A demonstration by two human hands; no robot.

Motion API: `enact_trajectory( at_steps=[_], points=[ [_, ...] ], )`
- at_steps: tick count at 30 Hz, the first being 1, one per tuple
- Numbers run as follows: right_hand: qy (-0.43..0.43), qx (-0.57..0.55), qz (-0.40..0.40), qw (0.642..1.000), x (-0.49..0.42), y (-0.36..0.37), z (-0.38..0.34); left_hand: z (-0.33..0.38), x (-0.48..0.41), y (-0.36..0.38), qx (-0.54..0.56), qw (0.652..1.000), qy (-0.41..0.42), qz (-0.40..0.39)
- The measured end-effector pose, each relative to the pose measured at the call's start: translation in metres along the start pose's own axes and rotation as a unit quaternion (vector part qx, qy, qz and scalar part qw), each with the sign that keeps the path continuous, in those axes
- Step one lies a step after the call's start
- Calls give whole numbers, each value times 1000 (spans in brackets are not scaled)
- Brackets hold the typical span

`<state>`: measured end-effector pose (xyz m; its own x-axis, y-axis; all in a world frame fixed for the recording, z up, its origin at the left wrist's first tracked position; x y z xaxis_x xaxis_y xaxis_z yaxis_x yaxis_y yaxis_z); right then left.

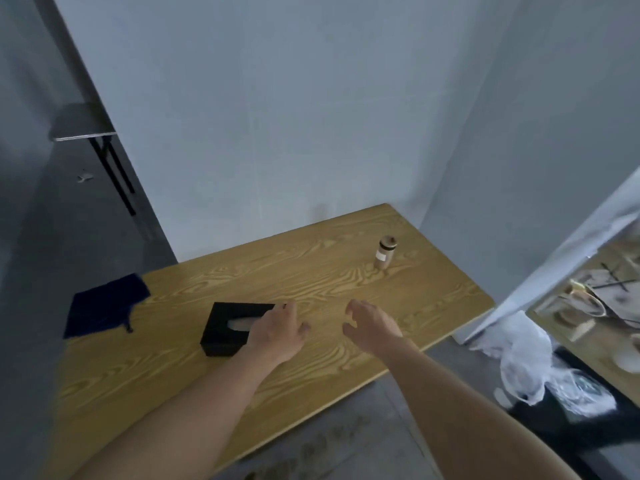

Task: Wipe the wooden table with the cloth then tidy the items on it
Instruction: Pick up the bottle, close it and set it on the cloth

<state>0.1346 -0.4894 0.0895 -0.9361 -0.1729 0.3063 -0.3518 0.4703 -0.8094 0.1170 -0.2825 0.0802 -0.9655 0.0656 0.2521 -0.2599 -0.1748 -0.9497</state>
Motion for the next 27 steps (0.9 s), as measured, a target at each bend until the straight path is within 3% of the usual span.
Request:
enact_trajectory(
  at_steps=[13, 27],
  points=[
    [79, -34, 54, 995, -25, -92, 137, 156, -94, 12, 31, 998, 56, -1],
    [93, -23, 12, 995, -190, -163, 195, 200, -262, 11, 124, 992, 24, -22]
  ],
)
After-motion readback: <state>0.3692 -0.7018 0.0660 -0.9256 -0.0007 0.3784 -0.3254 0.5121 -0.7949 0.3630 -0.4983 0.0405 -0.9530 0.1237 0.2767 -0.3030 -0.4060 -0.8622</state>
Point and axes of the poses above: each hand's wrist, its own x-axis away from the middle knuckle, its own y-axis out of the palm, z = x × y, the point moved 3 cm from there along -x, towards the middle knuckle, and after that the axes turned 10 degrees about -x, right-handed, at the moved point
